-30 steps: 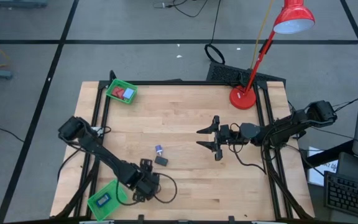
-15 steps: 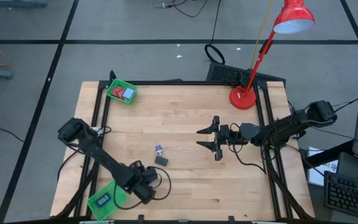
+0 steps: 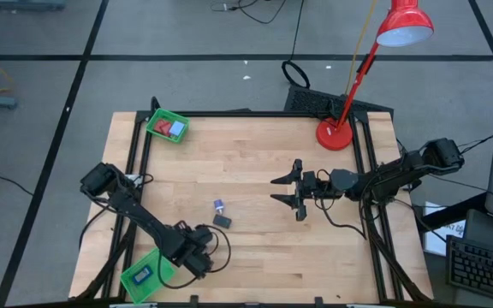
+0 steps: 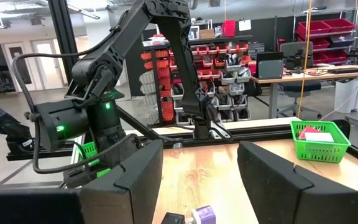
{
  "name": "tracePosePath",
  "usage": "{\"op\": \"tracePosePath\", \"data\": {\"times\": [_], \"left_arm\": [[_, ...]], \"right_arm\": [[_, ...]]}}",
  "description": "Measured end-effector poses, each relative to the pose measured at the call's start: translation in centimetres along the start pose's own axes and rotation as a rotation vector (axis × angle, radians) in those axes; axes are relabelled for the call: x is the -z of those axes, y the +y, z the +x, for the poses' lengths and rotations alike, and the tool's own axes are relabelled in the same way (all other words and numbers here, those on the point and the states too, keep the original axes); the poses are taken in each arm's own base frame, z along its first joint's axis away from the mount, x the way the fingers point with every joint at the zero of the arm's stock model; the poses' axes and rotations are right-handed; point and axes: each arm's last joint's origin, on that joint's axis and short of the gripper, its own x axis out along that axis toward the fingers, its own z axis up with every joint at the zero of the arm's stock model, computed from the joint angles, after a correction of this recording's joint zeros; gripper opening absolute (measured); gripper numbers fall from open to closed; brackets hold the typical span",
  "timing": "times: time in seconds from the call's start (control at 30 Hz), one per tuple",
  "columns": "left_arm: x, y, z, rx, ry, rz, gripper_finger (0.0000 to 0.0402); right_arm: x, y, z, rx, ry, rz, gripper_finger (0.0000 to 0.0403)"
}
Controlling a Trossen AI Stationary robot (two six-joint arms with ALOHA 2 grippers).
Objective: Pick & Place Office items
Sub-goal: Put the blue digital timer into the bottom green basket
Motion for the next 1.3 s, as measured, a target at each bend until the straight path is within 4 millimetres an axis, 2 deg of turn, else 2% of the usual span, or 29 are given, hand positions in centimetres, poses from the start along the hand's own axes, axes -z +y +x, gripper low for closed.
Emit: {"op": "tracePosePath", "data": {"times": [0.2, 0.4, 0.63, 0.87, 1.0, 1.2, 1.3], "left_arm": [[0.2, 0.3, 0.6, 0.003, 0.008, 0.009, 0.0324], [0.7, 1.5, 2.6, 0.037, 0.021, 0.006, 0.0286], [0.8, 1.6, 2.8, 0.036, 0.014, 0.02, 0.0253], [0.8, 1.5, 2.6, 0.031, 0.028, 0.058, 0.0185], [0.5, 1.0, 1.6, 0.009, 0.049, 0.113, 0.0141], [0.0, 0.3, -1.7, -0.086, 0.105, 0.202, 0.0138], [-0.2, -0.1, -3.6, -0.111, 0.111, 0.227, 0.0153]], "right_arm": [[0.0, 0.0, 0.0, -0.003, 0.0, 0.0, 0.0196], [0.0, 0.0, 0.0, -0.003, 0.001, 0.0, 0.0196], [0.0, 0.0, 0.0, -0.003, 0.001, 0.0, 0.0196], [0.1, 0.0, 0.0, -0.003, 0.006, -0.001, 0.0196], [0.1, 0.0, 0.0, -0.002, 0.007, -0.001, 0.0196], [0.1, 0.0, 0.0, -0.002, 0.008, -0.001, 0.0196], [0.1, 0.0, 0.0, -0.002, 0.008, -0.001, 0.0196]]}}
